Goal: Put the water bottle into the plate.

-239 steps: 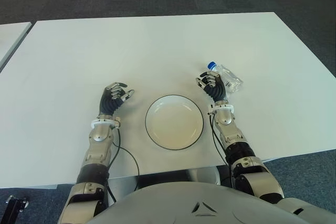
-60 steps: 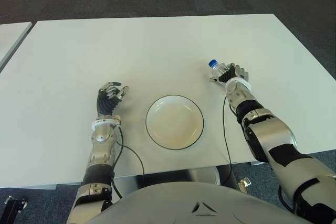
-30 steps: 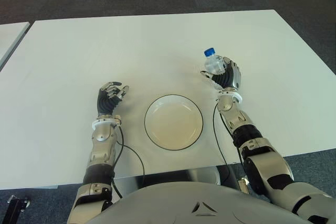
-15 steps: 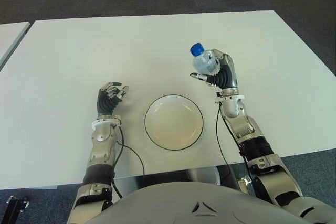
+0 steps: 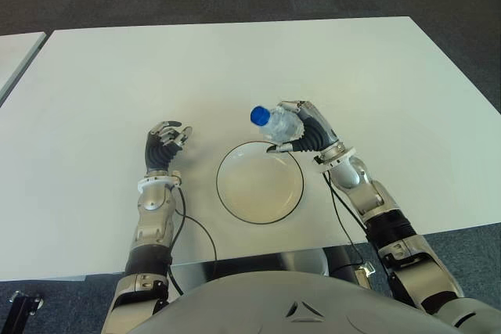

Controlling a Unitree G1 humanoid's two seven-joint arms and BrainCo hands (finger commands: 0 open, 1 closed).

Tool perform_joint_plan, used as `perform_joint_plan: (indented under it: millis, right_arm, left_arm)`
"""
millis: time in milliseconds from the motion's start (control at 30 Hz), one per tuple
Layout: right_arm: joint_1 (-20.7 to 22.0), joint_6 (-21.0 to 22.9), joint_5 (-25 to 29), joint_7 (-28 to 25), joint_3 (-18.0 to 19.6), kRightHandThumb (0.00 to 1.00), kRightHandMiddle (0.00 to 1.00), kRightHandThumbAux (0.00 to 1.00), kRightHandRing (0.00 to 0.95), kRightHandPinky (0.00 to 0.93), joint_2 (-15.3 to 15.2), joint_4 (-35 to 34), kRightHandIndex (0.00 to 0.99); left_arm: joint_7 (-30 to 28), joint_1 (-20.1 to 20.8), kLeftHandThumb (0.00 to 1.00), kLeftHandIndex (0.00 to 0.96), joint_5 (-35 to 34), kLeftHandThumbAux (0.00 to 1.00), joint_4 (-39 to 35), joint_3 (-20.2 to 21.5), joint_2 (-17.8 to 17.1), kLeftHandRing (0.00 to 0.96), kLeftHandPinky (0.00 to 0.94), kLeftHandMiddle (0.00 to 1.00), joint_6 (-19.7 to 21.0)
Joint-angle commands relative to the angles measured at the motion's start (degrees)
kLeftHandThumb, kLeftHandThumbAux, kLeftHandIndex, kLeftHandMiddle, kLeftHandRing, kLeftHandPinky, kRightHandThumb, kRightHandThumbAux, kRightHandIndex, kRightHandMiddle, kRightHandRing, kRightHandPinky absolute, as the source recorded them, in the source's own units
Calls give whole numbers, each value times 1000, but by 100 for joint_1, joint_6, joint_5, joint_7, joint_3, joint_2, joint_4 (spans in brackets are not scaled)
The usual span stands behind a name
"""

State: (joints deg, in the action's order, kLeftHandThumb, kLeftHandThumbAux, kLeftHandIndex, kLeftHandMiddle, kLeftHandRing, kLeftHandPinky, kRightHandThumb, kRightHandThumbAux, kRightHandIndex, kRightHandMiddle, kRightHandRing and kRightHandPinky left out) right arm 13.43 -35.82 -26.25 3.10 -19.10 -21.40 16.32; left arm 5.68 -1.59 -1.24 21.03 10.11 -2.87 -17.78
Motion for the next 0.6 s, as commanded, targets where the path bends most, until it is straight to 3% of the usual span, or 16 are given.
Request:
perform_joint_plan:
  millis: [33, 267, 600]
  right_arm:
    - [24, -160, 255, -616, -140, 724, 863, 709, 873, 872, -70, -271, 442]
    - [-118, 36, 357, -1374, -241, 721, 852, 710, 864, 866, -170, -570, 442]
    - [-31, 90, -30, -1978, -433, 718, 844, 712, 856, 859, -334, -527, 441]
  left_arm:
    - [-49, -78, 710, 437, -27, 711, 23, -29, 20, 679, 663, 693, 71]
    - [-39, -83, 710, 437, -8, 712, 22, -32, 18, 679, 666, 694, 63]
    - [-9, -85, 710, 437, 25, 712, 29, -37, 24, 677, 662, 693, 52]
